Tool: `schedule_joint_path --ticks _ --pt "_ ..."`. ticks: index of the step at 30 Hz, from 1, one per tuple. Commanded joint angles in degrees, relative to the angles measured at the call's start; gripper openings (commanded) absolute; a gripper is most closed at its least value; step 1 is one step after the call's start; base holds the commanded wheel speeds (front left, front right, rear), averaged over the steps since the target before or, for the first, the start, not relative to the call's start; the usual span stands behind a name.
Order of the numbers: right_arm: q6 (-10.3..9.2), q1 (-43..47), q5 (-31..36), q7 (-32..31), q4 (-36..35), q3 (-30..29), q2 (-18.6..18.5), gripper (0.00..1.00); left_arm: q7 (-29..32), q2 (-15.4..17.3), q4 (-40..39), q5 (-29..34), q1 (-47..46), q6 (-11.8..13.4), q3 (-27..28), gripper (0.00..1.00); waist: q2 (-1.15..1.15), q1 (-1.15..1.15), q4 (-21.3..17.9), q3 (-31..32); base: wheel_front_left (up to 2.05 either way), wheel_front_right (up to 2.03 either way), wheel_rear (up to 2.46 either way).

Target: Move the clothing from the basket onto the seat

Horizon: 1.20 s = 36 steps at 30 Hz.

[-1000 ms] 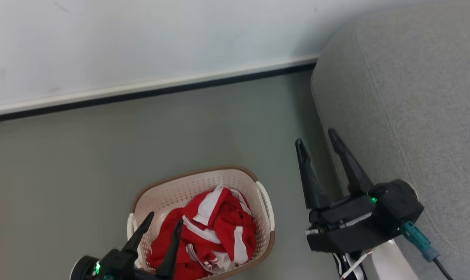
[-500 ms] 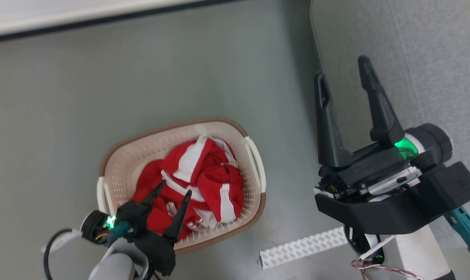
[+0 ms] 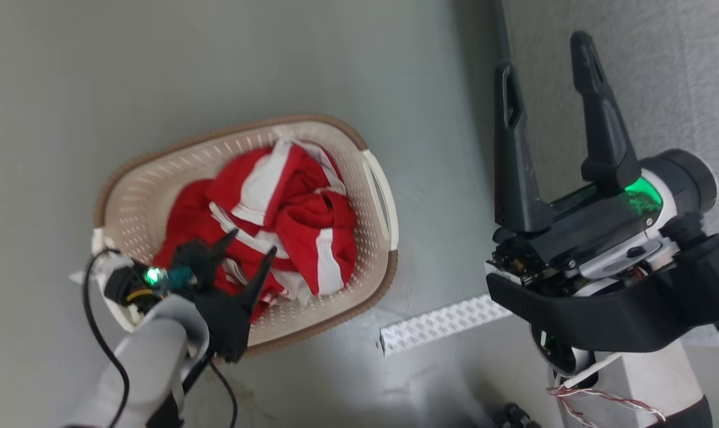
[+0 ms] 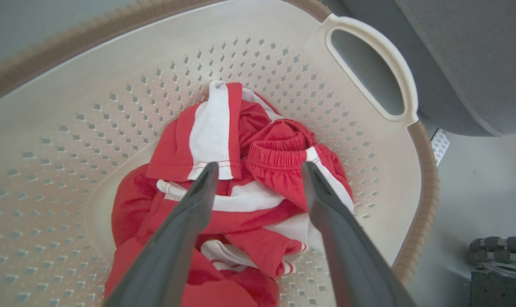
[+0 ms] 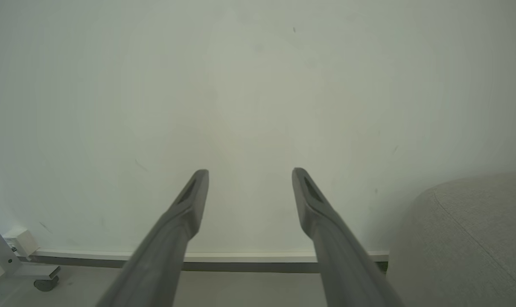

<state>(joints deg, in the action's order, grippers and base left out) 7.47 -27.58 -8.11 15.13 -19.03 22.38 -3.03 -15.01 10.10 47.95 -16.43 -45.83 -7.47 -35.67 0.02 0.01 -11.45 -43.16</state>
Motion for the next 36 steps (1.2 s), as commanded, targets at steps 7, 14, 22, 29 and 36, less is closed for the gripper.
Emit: schedule_joint_path --ticks 7,14,22,29,36 --pt "0.04 -2.0 -1.4 0.0 -1.3 0.2 0.2 1.00 -0.2 1.4 3.9 -5.7 -5.9 0.0 -6.6 1.00 -0.02 -0.01 -2.5 -6.7 0.00 0.00 0.00" --pt "0.04 -3.8 -2.0 0.0 -2.1 0.6 0.2 1.00 -0.2 1.4 7.1 -9.8 -10.8 0.0 -12.0 1.00 -0.02 -0.01 -3.3 -10.1 0.00 0.00 0.00" --pt "0.04 -5.0 -2.9 0.0 -3.0 0.5 0.2 1.00 1.5 1.2 11.0 -15.2 -15.6 0.0 -18.9 1.00 -0.02 -0.01 -4.4 -13.0 0.00 0.00 0.00" --pt "0.04 -5.2 -3.9 0.0 -3.6 1.5 0.2 1.00 2.4 2.1 14.5 -18.5 -18.0 0.0 -21.5 1.00 -0.02 -0.01 -5.3 -14.6 0.00 0.00 0.00" --pt "0.04 -5.6 -4.0 0.0 -3.9 1.0 0.2 1.00 4.3 1.2 16.2 -21.6 -18.9 0.0 -23.0 1.00 -0.02 -0.01 -5.5 -15.5 0.00 0.00 0.00"
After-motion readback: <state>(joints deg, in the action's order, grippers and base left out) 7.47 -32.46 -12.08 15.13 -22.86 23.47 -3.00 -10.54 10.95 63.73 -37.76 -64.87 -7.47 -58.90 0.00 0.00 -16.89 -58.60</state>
